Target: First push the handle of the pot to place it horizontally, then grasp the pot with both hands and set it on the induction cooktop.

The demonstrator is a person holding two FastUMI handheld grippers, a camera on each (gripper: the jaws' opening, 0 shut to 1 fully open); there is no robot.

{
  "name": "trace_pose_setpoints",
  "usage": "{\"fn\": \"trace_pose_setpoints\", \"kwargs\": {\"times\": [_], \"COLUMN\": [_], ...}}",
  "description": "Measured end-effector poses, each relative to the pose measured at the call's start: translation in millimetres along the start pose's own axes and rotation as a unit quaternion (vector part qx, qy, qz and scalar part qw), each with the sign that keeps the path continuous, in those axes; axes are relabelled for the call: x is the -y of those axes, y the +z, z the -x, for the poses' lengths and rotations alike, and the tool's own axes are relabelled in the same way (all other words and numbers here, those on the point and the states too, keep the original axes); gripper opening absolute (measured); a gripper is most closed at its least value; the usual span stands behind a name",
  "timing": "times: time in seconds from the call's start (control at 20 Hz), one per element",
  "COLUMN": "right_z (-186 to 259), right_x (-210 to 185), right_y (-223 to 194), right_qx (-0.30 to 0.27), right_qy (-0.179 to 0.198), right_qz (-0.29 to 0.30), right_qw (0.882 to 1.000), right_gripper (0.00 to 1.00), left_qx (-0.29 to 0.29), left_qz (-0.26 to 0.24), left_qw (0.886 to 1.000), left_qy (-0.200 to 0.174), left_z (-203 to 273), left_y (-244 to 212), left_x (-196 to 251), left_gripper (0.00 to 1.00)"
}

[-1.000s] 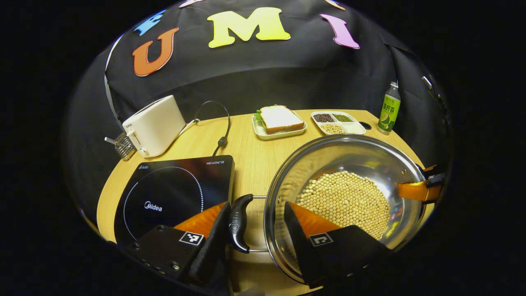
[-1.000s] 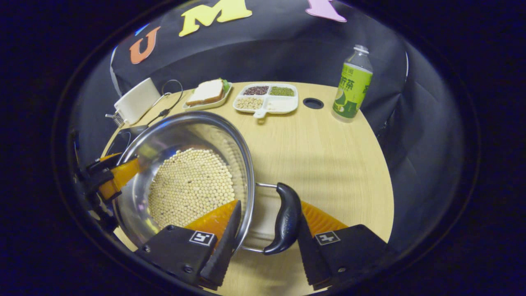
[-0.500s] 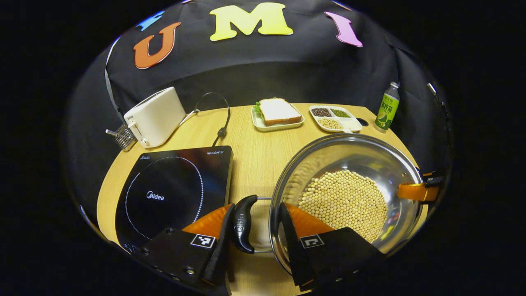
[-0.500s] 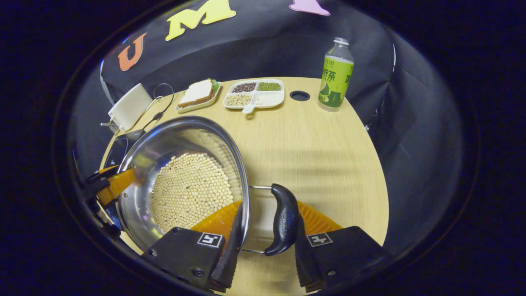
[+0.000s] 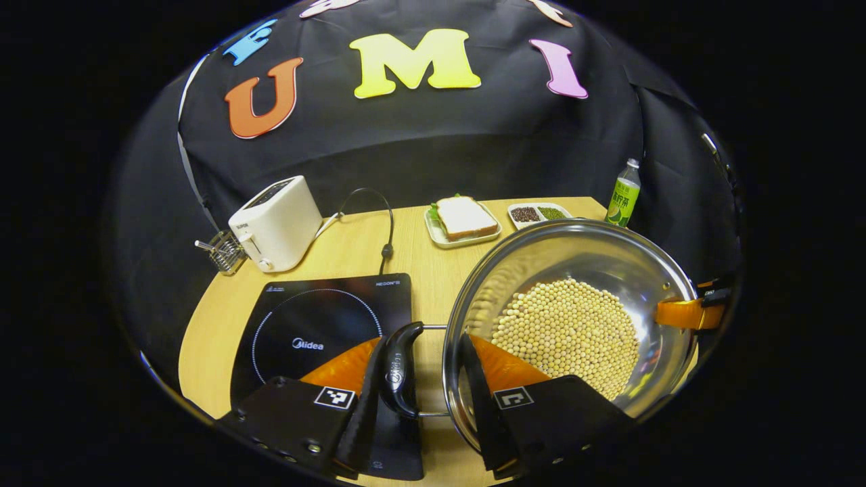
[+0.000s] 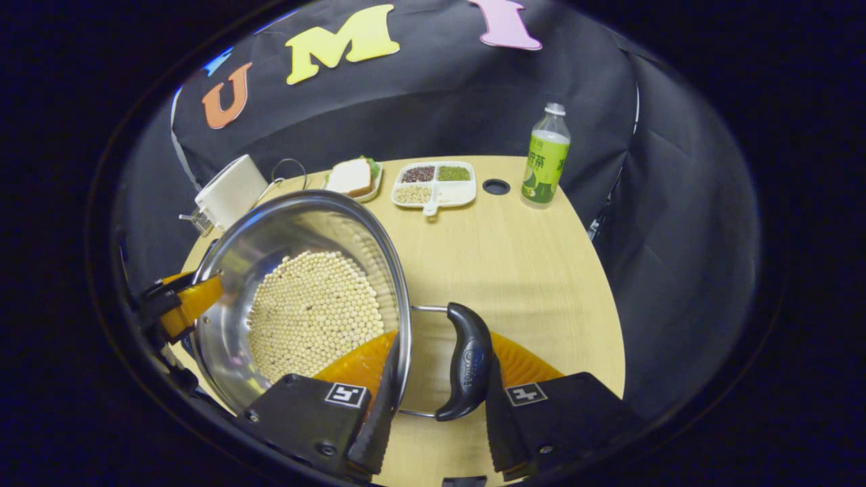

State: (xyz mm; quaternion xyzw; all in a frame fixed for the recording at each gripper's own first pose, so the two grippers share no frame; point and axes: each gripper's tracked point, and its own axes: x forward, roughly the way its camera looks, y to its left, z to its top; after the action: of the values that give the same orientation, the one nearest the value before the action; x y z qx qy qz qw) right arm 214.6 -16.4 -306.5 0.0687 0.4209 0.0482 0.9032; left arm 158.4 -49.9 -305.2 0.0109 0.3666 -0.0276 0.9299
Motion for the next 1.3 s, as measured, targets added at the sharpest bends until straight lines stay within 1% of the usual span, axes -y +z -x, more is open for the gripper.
{"fn": "trace_pose_setpoints", "kwargs": {"times": [0.2,0.25,0.3,0.6,0.75,1.0,1.3], "right_z": [26.6,30.1,31.0,38.6,32.2,12.3,-17.8], "right_x": [-38.8,-48.7,-58.3,-132.7,-170.2,-224.4,-267.0], "right_y": [-2.6,-4.1,-5.5,-21.8,-30.1,-30.3,-13.9], "right_qx": [0.011,0.012,0.013,0.007,-0.004,-0.017,-0.021], "right_qy": [0.003,0.005,0.006,0.017,0.026,0.034,0.032], "right_qz": [0.001,0.001,0.001,0.012,0.014,0.016,0.018], "right_qw": [1.000,1.000,1.000,1.000,1.000,0.999,0.999], "right_gripper": [0.58,0.58,0.58,0.58,0.58,0.58,0.58], "left_qx": [0.011,0.010,0.012,0.005,0.000,-0.011,-0.013], "left_qz": [-0.002,-0.002,-0.002,0.009,0.008,0.011,0.012], "left_qw": [1.000,1.000,1.000,1.000,0.999,0.999,0.999], "left_qy": [0.003,0.005,0.006,0.023,0.032,0.045,0.052], "left_z": [20.4,24.8,30.1,48.5,55.3,38.1,10.5], "left_y": [1.6,-0.3,-1.5,-24.7,-32.7,-42.5,-42.9], "left_x": [-32.3,-42.0,-51.7,-121.9,-153.9,-210.2,-252.9], "left_gripper": [0.60,0.70,0.60,0.59,0.60,0.59,0.60]}}
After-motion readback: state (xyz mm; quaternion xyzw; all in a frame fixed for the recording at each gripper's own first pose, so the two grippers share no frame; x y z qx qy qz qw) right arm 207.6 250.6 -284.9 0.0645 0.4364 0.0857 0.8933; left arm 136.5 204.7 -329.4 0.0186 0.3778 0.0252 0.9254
